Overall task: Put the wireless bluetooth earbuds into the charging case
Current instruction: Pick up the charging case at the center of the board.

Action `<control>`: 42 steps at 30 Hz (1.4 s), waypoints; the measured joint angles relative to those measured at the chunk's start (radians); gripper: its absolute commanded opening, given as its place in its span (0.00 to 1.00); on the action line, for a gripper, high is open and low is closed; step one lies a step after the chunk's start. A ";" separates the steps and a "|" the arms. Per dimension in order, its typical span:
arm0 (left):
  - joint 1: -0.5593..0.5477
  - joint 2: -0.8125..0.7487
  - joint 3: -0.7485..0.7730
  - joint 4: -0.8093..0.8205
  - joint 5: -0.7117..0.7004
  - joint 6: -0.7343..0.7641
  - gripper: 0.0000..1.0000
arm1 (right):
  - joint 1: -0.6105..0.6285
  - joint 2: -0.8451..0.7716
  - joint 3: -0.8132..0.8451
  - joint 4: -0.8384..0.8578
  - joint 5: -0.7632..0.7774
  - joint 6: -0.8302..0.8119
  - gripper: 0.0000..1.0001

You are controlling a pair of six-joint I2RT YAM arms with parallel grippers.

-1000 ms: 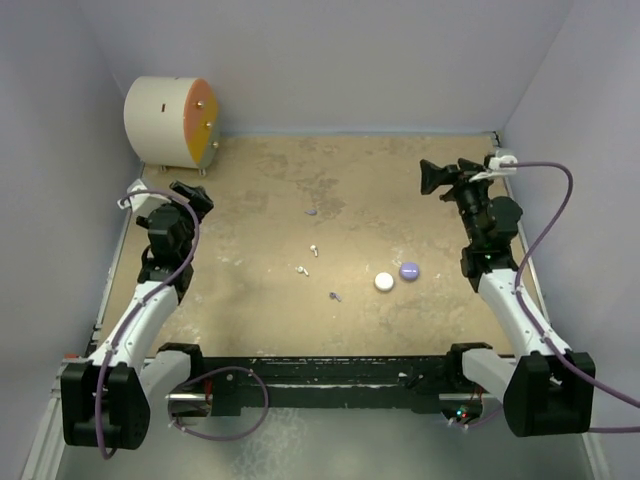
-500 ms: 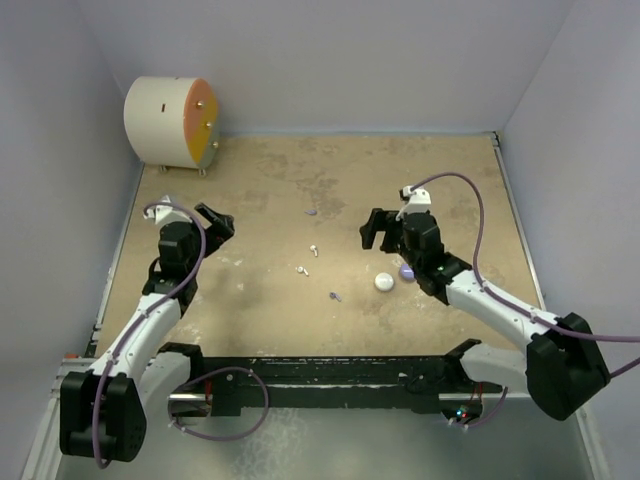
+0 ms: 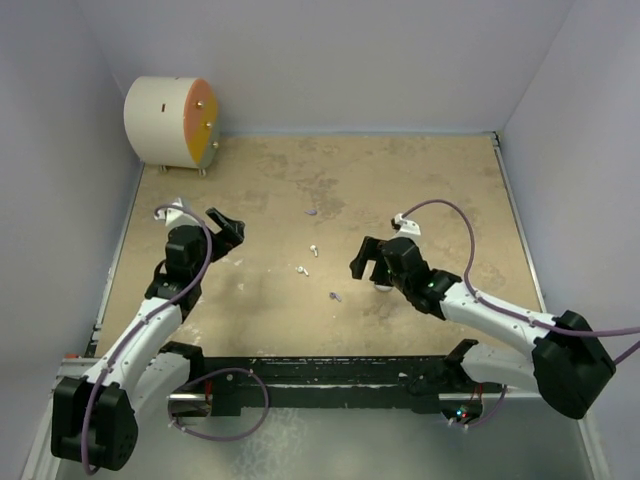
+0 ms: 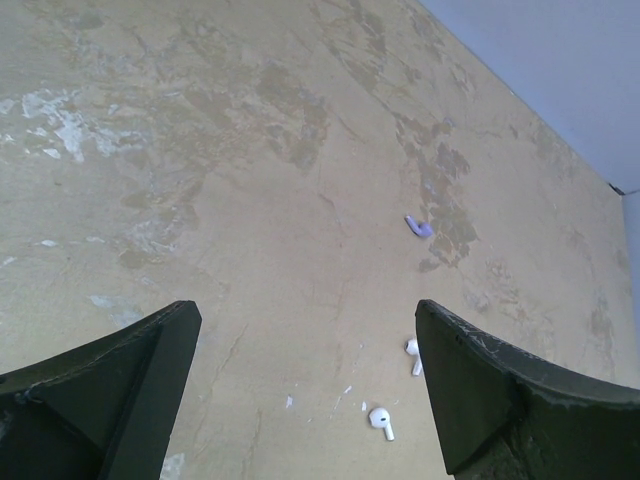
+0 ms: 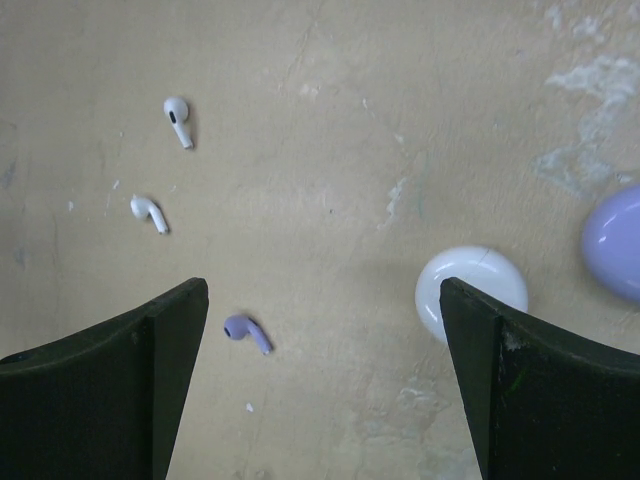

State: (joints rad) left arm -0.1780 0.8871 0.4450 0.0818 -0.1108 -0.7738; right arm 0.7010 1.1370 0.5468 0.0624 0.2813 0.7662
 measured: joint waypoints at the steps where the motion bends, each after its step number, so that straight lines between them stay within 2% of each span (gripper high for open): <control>1: -0.010 0.000 0.000 -0.002 -0.002 0.000 0.89 | 0.015 0.000 -0.004 -0.016 0.002 0.021 1.00; 7: -0.056 0.001 -0.016 0.000 -0.011 0.000 0.89 | 0.076 -0.007 -0.009 -0.116 0.043 0.134 1.00; 15: -0.071 0.001 -0.043 0.001 -0.016 0.000 0.89 | 0.086 -0.048 -0.009 -0.230 0.123 0.239 1.00; 25: -0.072 0.000 -0.049 0.003 -0.016 0.000 0.89 | 0.087 0.079 0.015 -0.331 0.199 0.315 1.00; 29: -0.072 0.000 -0.049 0.007 -0.016 0.002 0.89 | 0.087 0.101 0.042 -0.347 0.206 0.328 1.00; 37: -0.072 0.011 -0.051 0.021 -0.007 0.007 0.89 | 0.087 0.199 0.074 -0.338 0.208 0.329 0.95; 42: -0.072 0.013 -0.051 0.029 0.000 0.007 0.89 | 0.087 0.206 0.076 -0.334 0.214 0.326 0.92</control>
State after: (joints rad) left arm -0.2501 0.9005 0.3939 0.1112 -0.1112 -0.7670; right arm 0.7876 1.3430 0.6231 -0.2718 0.4953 1.0920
